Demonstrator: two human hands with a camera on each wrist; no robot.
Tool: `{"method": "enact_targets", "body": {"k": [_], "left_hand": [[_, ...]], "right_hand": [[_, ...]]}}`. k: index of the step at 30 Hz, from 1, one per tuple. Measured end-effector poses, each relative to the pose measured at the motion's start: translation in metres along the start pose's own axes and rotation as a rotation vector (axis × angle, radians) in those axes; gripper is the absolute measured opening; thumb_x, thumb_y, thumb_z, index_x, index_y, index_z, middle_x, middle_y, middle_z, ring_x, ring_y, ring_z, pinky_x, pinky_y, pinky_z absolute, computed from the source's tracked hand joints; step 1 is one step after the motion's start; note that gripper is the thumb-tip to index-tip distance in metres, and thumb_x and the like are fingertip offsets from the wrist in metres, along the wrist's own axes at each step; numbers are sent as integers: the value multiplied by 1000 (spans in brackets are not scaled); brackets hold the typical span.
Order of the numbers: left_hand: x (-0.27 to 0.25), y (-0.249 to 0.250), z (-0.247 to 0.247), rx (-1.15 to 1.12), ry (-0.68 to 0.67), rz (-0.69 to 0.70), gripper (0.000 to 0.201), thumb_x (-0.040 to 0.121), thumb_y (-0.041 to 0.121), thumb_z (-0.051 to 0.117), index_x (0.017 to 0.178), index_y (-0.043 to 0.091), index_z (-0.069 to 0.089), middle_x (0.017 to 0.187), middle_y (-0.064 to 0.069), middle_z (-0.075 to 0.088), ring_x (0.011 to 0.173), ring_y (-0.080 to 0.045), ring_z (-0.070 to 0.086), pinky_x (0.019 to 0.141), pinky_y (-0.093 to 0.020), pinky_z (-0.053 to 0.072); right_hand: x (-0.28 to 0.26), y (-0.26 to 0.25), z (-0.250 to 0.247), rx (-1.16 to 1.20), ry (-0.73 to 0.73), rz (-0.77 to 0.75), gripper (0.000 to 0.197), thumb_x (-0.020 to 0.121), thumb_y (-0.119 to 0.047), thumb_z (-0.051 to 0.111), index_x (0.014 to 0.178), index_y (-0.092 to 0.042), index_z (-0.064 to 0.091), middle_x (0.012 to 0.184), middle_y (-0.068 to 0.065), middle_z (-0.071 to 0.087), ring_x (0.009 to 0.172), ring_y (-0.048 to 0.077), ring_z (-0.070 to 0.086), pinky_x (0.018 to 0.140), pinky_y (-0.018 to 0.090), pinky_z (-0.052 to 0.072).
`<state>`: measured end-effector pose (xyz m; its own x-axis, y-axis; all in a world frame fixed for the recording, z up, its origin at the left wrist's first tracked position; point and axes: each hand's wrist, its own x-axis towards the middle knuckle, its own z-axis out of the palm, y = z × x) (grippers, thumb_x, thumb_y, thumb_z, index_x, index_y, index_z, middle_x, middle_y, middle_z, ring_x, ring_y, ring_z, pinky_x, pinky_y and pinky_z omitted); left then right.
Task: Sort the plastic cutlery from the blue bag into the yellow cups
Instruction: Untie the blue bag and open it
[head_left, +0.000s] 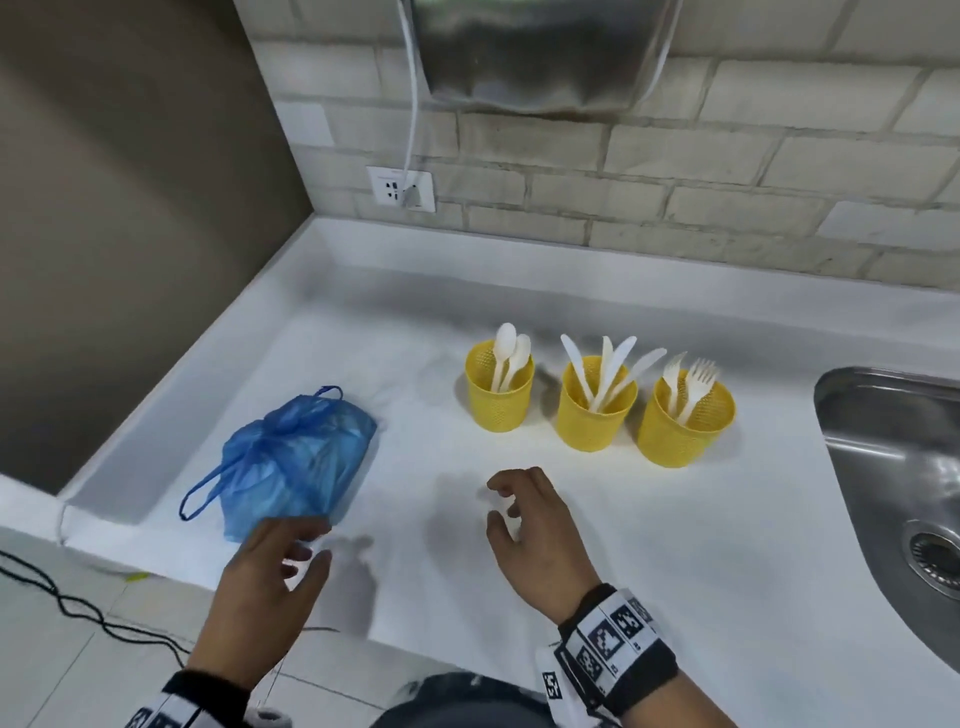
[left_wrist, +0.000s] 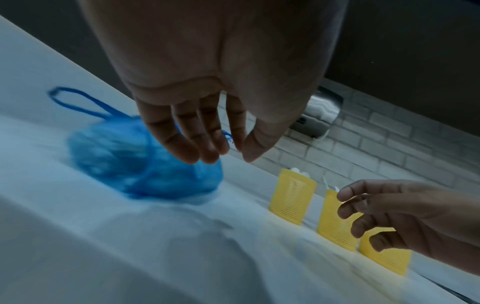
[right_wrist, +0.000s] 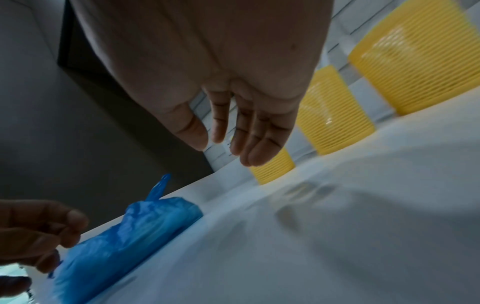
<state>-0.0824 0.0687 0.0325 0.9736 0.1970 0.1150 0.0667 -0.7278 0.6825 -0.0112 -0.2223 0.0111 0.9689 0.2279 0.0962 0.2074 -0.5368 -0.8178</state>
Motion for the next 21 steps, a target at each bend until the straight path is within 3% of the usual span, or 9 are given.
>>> {"method": "enact_targets", "body": {"k": [3,6,8,11,13,17,21], "left_hand": [[6,-38,-27,14,59,-97,57,80,1,83,102,47,57,103,4,55,83,-10,65,70,-13,53],[15,-65,-47,-17,115,-202,49,83,5,81,123,25,61,118,-5,50,92,-20,64,85,-38,59],[22,-81,-56,-26,114,-260,56,83,11,82,133,17,55,124,-4,45,102,-24,60,88,-42,56],[36,-101,-65,9,111,-230,66,81,18,85,137,18,51,123,1,41,120,-32,51,97,-48,52],[47,-113,-70,36,105,-196,68,80,24,86,138,20,50,126,-3,45,123,-34,50,104,-55,48],[71,-118,-71,-72,33,-254,74,84,36,82,146,22,46,133,-1,49,120,-26,56,104,-48,49],[86,-113,-66,-197,-71,-217,72,87,39,79,149,27,44,133,9,57,118,-14,59,99,-36,52]], "right_hand": [[18,-24,41,25,-91,6,34,91,-20,62,124,-29,56,119,-15,46,95,4,55,76,13,42],[41,-48,78,41,-100,-24,37,92,-19,62,127,-26,55,123,-15,44,103,1,53,87,22,50],[58,-65,101,60,-106,-15,40,92,-18,63,130,-24,54,126,-15,43,111,4,53,96,28,51],[81,-87,128,89,-131,25,53,91,-18,67,140,-20,50,136,-6,44,126,15,50,110,34,44],[92,-97,144,74,-156,38,63,90,-22,69,147,-17,43,145,3,42,137,21,44,118,36,36],[104,-104,167,-23,-198,64,79,87,-39,70,154,-23,32,157,6,30,143,28,33,121,43,30],[107,-103,174,-117,-188,82,77,85,-42,74,151,-26,37,150,4,34,132,30,39,116,40,35]]}}
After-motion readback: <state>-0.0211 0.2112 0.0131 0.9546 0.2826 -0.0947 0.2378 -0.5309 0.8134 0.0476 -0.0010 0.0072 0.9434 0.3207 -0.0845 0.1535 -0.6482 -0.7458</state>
